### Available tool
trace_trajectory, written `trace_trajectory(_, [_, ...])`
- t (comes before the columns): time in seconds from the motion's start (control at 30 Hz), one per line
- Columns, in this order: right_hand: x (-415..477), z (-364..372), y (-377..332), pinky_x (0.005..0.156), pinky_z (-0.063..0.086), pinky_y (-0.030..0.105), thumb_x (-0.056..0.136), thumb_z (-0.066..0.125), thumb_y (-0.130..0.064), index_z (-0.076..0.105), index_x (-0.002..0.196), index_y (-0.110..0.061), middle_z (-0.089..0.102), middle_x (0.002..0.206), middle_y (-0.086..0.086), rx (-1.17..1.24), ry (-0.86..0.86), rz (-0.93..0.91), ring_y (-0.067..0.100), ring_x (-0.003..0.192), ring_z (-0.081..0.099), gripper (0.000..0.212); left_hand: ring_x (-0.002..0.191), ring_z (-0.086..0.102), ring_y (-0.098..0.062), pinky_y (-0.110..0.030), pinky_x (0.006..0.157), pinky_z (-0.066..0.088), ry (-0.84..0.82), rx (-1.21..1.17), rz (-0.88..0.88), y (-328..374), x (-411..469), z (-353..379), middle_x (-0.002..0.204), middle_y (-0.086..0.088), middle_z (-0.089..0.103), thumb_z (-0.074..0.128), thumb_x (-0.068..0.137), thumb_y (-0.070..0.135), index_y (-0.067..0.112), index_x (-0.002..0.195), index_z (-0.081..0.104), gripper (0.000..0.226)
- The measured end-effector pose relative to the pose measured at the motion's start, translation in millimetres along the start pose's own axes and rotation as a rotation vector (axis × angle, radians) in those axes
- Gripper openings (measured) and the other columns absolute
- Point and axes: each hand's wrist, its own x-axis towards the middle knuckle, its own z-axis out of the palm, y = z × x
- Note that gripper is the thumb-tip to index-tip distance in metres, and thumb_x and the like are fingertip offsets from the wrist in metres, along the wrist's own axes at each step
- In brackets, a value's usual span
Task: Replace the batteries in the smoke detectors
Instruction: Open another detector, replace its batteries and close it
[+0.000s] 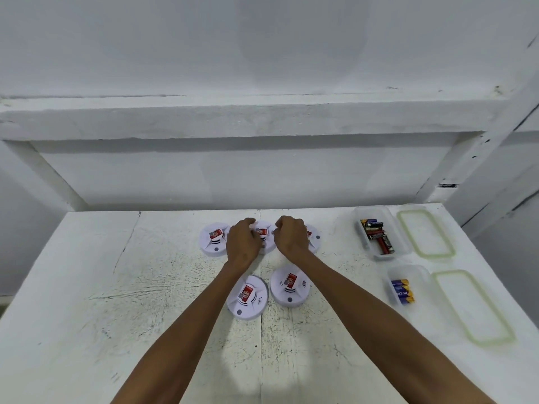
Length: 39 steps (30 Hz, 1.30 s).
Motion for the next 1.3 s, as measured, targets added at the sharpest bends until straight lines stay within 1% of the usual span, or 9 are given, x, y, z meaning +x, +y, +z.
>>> trace_trajectory(0.2, [-1, -34, 34, 0.089, 0.050, 0.028, 0.091, 0.055, -0.002, 0.073, 0.110, -0.007, 0.073, 0.111, 0.008, 0.142, 0.068, -0.071, 0.023, 0.103, 0.066, 0.026, 0.108, 0.068, -0.030, -0.023, 0.090, 0.043, -0.126, -0.132, 0.089, 31, 3, 11, 0.119, -0.014, 0.073, 0.049, 0.102, 0.006, 0.001, 0.127, 0.065, 0.030])
trace_trajectory(0.37, [-1, -53, 73, 0.092, 0.046, 0.028, 0.089, 0.057, -0.005, 0.067, 0.120, -0.009, 0.068, 0.120, 0.011, 0.145, 0.055, 0.061, 0.025, 0.111, 0.062, 0.032, 0.097, 0.051, -0.022, -0.033, 0.085, 0.036, -0.384, -0.276, -0.100, 56, -3, 30, 0.103, -0.011, 0.059, 0.034, 0.110, 0.026, 0.014, 0.102, 0.054, 0.024])
trace_trajectory(0.6, [-5, -55, 100, 0.097, 0.043, 0.029, 0.093, 0.060, -0.023, 0.054, 0.137, -0.007, 0.063, 0.130, 0.014, 0.190, -0.020, 0.184, 0.028, 0.122, 0.057, 0.047, 0.127, 0.057, -0.029, -0.049, 0.115, 0.041, -0.468, -0.522, -0.438, 48, 12, 67, 0.142, -0.014, 0.059, 0.027, 0.100, 0.060, 0.008, 0.141, 0.056, 0.072])
trace_trajectory(0.77, [-8, -53, 97, 0.096, 0.045, 0.032, 0.095, 0.056, -0.024, 0.053, 0.137, -0.008, 0.067, 0.124, 0.016, 0.171, -0.066, 0.189, 0.032, 0.119, 0.059, 0.046, 0.109, 0.064, -0.031, -0.046, 0.100, 0.045, -0.422, -0.521, -0.454, 52, 4, 68, 0.123, -0.030, 0.064, 0.035, 0.094, 0.053, -0.010, 0.126, 0.056, 0.075])
trace_trajectory(0.9, [-11, -53, 91, 0.095, 0.044, 0.032, 0.093, 0.056, -0.018, 0.053, 0.137, -0.007, 0.065, 0.126, 0.016, 0.187, -0.039, 0.183, 0.033, 0.117, 0.059, 0.045, 0.103, 0.061, -0.027, -0.040, 0.093, 0.050, -0.443, -0.509, -0.425, 57, -1, 61, 0.125, -0.022, 0.067, 0.044, 0.102, 0.032, -0.002, 0.118, 0.066, 0.043])
trace_trajectory(1.07, [-13, -59, 84, 0.095, 0.051, 0.035, 0.089, 0.065, -0.020, 0.058, 0.128, -0.005, 0.068, 0.111, 0.010, 0.475, 0.076, 0.319, 0.027, 0.107, 0.064, 0.043, 0.077, 0.047, -0.020, -0.033, 0.070, 0.034, -0.365, -0.389, -0.186, 71, -18, 47, 0.071, -0.002, 0.053, 0.052, 0.092, 0.005, 0.014, 0.069, 0.048, 0.025])
trace_trajectory(1.13, [-11, -64, 84, 0.087, 0.058, 0.039, 0.085, 0.070, -0.019, 0.067, 0.112, -0.006, 0.071, 0.097, 0.010, 0.755, 0.019, 0.454, 0.026, 0.094, 0.068, 0.031, 0.088, 0.059, -0.016, -0.033, 0.079, 0.046, -0.352, -0.436, -0.099, 74, -22, 37, 0.094, 0.003, 0.069, 0.058, 0.088, 0.010, 0.015, 0.092, 0.067, 0.011])
trace_trajectory(1.2, [-15, -75, 84, 0.077, 0.060, 0.036, 0.083, 0.070, -0.015, 0.071, 0.096, -0.006, 0.073, 0.100, 0.017, 1.024, -0.103, 0.543, 0.028, 0.087, 0.070, 0.016, 0.115, 0.059, -0.014, -0.034, 0.099, 0.050, -0.349, -0.428, -0.054, 76, -22, 28, 0.129, 0.006, 0.065, 0.062, 0.088, 0.010, 0.016, 0.132, 0.064, 0.045])
trace_trajectory(1.3, [-25, -89, 88, 0.074, 0.058, 0.035, 0.088, 0.062, -0.013, 0.069, 0.101, -0.004, 0.072, 0.096, 0.015, 1.205, -0.238, 0.556, 0.028, 0.084, 0.068, 0.017, 0.128, 0.055, -0.014, -0.031, 0.103, 0.049, -0.348, -0.401, 0.076, 73, -22, 16, 0.142, 0.004, 0.059, 0.061, 0.087, -0.002, 0.019, 0.142, 0.058, 0.059])
